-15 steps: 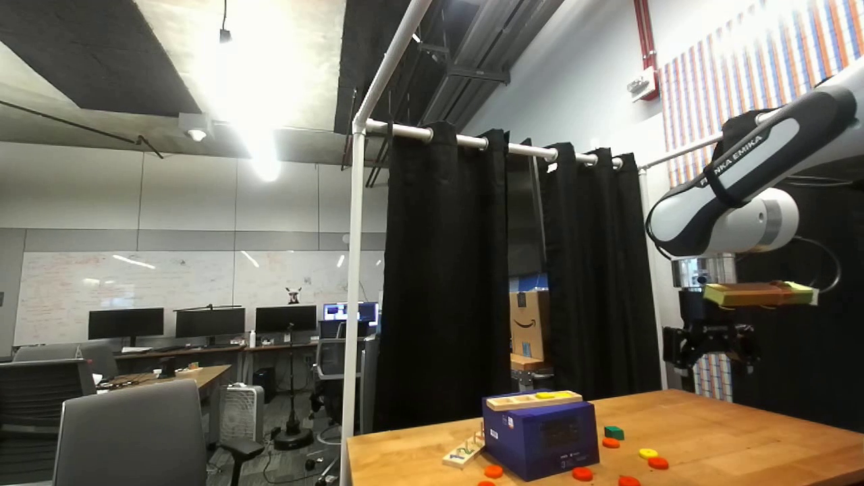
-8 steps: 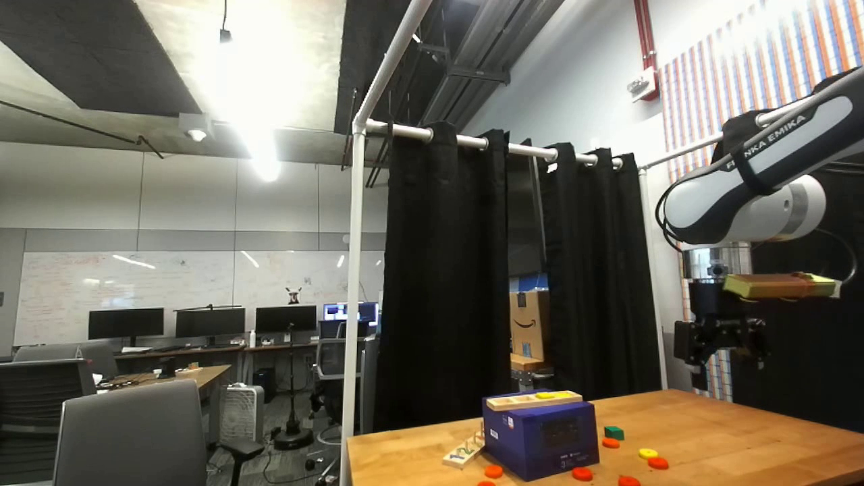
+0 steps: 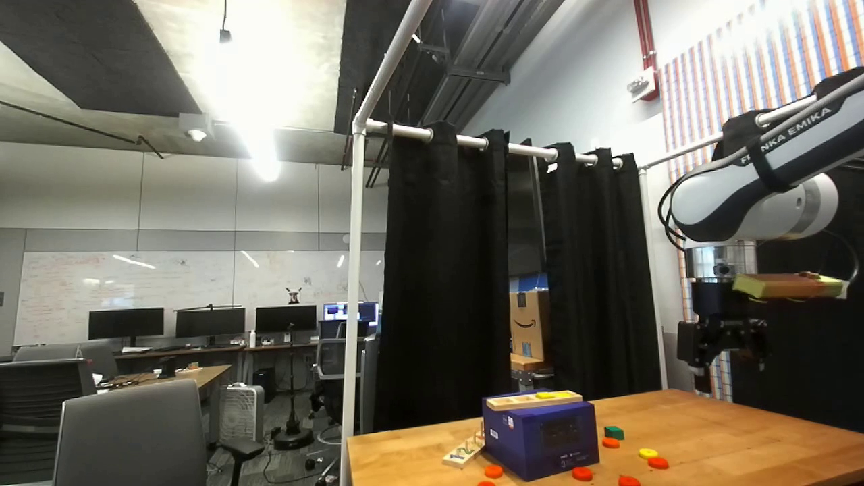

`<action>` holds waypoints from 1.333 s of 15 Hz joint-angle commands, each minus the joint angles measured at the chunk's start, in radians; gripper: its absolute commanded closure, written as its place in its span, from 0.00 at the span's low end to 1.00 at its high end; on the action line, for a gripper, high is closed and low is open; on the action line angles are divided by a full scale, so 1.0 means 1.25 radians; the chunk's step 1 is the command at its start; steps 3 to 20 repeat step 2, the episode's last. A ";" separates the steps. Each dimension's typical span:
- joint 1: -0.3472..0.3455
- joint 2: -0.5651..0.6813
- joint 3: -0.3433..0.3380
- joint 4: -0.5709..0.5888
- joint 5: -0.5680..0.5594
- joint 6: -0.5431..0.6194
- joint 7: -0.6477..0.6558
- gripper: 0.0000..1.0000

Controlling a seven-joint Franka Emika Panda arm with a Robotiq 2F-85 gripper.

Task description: Take the yellow block and put it in the box

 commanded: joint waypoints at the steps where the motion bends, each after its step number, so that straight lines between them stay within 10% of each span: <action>1: 0.007 0.001 -0.006 0.001 -0.005 -0.003 0.005 0.00; 20: 0.007 0.002 -0.007 0.001 -0.005 -0.003 0.005 0.00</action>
